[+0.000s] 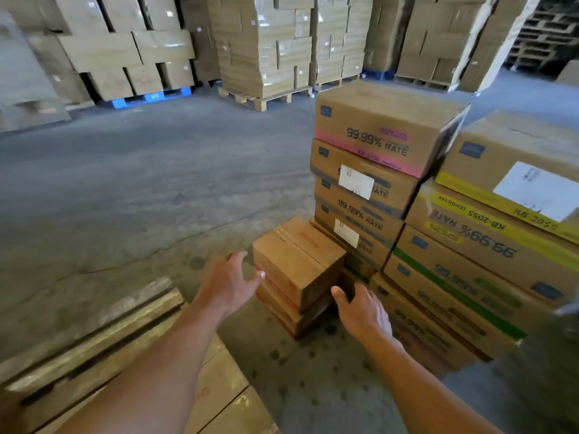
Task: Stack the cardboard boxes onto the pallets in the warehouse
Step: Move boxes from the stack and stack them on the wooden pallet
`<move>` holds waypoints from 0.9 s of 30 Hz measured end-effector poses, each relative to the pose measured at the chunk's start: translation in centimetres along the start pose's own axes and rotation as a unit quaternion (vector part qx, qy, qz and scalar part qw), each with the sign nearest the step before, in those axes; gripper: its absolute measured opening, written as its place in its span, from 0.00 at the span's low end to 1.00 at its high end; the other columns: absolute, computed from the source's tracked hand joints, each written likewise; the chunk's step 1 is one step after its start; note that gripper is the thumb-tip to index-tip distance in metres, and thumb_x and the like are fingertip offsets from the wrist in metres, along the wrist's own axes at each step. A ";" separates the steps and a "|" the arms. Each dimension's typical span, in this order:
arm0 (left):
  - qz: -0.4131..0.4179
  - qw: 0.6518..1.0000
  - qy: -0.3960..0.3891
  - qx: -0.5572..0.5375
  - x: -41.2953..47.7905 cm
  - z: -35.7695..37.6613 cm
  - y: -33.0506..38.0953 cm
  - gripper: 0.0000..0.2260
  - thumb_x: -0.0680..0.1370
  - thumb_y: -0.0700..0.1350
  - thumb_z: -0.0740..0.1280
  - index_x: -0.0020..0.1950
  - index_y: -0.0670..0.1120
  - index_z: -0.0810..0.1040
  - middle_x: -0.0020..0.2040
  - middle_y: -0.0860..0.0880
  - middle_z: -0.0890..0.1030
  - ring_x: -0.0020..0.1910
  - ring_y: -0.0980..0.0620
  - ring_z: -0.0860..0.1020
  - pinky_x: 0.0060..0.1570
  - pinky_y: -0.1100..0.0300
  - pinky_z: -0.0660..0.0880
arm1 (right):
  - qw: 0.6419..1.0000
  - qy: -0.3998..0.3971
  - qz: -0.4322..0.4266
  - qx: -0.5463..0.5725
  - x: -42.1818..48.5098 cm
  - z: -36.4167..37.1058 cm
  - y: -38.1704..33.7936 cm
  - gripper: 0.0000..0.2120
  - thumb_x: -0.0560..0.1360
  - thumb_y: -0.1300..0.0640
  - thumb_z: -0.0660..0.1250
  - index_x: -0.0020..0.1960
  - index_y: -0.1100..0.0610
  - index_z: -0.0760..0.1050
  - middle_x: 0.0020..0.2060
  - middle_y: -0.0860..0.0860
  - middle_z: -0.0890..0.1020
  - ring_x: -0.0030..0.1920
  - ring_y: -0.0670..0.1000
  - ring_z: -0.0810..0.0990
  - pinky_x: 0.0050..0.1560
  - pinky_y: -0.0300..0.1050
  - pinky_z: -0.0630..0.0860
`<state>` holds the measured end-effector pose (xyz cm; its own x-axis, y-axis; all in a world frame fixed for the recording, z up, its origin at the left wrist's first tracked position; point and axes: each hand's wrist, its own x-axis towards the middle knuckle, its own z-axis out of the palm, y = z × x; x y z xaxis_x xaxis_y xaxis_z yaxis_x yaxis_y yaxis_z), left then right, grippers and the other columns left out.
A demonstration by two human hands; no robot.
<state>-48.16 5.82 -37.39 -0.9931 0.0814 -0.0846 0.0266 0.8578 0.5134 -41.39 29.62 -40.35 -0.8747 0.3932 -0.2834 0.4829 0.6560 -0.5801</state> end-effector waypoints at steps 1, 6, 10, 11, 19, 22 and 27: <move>-0.005 1.000 -0.005 -0.005 1.8 0.5 -0.2 0.31 0.78 0.59 0.68 0.77 0.45 0.67 0.73 0.43 0.73 0.69 0.42 0.73 0.65 0.52 0.70 | 1.000 -0.008 0.010 -0.004 1.6 0.7 -0.1 0.26 0.82 0.39 0.57 0.72 0.57 0.67 0.67 0.54 0.74 0.65 0.56 0.75 0.49 0.47 0.69; -0.019 1.000 -0.019 0.010 11.1 3.5 -2.3 0.29 0.78 0.58 0.68 0.74 0.44 0.70 0.71 0.42 0.74 0.68 0.41 0.74 0.64 0.52 0.71 | 0.999 -0.040 0.024 0.006 10.3 6.0 -0.5 0.30 0.82 0.38 0.57 0.76 0.57 0.62 0.71 0.54 0.72 0.70 0.56 0.72 0.62 0.52 0.72; -0.014 0.998 -0.030 0.046 20.2 7.6 -5.5 0.28 0.78 0.58 0.68 0.73 0.45 0.70 0.71 0.42 0.73 0.67 0.40 0.74 0.64 0.47 0.72 | 0.995 -0.030 0.065 0.065 18.3 12.5 -0.8 0.36 0.81 0.38 0.58 0.82 0.55 0.52 0.78 0.56 0.64 0.76 0.57 0.65 0.70 0.55 0.68; -0.013 0.998 -0.031 0.052 22.7 8.9 -6.5 0.28 0.77 0.58 0.68 0.73 0.45 0.70 0.71 0.42 0.73 0.68 0.40 0.72 0.65 0.46 0.71 | 0.994 -0.019 0.081 0.065 20.2 14.3 -0.6 0.37 0.81 0.38 0.58 0.82 0.55 0.50 0.78 0.56 0.62 0.76 0.58 0.65 0.69 0.54 0.69; 0.020 0.997 -0.055 0.041 40.0 21.8 -14.9 0.32 0.76 0.57 0.71 0.74 0.42 0.69 0.70 0.41 0.73 0.69 0.40 0.71 0.67 0.51 0.67 | 0.977 0.018 0.198 0.076 32.6 28.2 2.6 0.45 0.78 0.37 0.62 0.82 0.59 0.46 0.80 0.59 0.58 0.76 0.60 0.65 0.69 0.51 0.69; 0.016 0.998 -0.053 0.030 44.8 26.8 -17.8 0.34 0.75 0.58 0.73 0.74 0.42 0.69 0.70 0.41 0.73 0.68 0.41 0.72 0.66 0.52 0.67 | 0.967 0.050 0.217 0.127 36.8 31.9 4.0 0.46 0.77 0.38 0.67 0.82 0.60 0.49 0.78 0.59 0.62 0.74 0.59 0.67 0.66 0.48 0.69; 0.028 0.997 -0.063 0.022 51.2 31.6 -20.6 0.43 0.71 0.61 0.75 0.78 0.41 0.63 0.76 0.42 0.66 0.74 0.42 0.65 0.72 0.52 0.62 | 0.942 0.099 0.254 0.195 40.5 36.2 6.5 0.48 0.66 0.35 0.75 0.77 0.57 0.62 0.69 0.57 0.74 0.66 0.60 0.75 0.63 0.49 0.72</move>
<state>-95.93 8.40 -79.26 -0.9677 0.1902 -0.1658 0.0885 0.8713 0.4827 -75.20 26.48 -83.24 -0.4906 0.7306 -0.4749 0.7518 0.0793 -0.6546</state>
